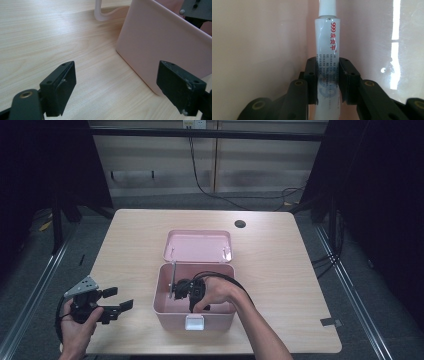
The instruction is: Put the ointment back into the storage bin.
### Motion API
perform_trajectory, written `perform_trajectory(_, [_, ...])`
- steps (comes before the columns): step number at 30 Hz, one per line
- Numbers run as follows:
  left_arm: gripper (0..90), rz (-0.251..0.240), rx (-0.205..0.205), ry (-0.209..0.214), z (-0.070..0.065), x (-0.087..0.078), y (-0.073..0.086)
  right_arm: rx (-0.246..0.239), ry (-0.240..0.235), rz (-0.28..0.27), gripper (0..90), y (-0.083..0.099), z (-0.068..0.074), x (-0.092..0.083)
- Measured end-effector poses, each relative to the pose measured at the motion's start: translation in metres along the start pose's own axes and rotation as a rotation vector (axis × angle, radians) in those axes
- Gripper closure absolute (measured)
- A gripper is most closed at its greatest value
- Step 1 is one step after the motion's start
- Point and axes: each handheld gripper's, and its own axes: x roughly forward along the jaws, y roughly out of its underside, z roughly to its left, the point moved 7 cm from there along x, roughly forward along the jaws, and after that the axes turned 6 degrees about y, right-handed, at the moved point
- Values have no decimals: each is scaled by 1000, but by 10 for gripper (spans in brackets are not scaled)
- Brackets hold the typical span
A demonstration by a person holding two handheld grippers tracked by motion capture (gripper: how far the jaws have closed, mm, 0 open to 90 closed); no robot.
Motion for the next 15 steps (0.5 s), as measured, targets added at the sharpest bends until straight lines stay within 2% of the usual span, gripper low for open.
perform_trajectory(5, [162, -1, -1, -1, 0, 0, 0, 14, -3, 2, 713, -1, 1, 1])
perform_trajectory(7, [162, 0, 0, -1, 0, 0, 0, 4, 5, 6, 712, -1, -1, 2])
perform_trajectory(9, [162, -3, -2, -1, 0, 0, 0, 10, -9, 11, 712, -1, 0, 3])
perform_trajectory(15, [162, -4, -4, -2, 0, -1, 0, 1, -11, 17, 710, 0, -1, 5])
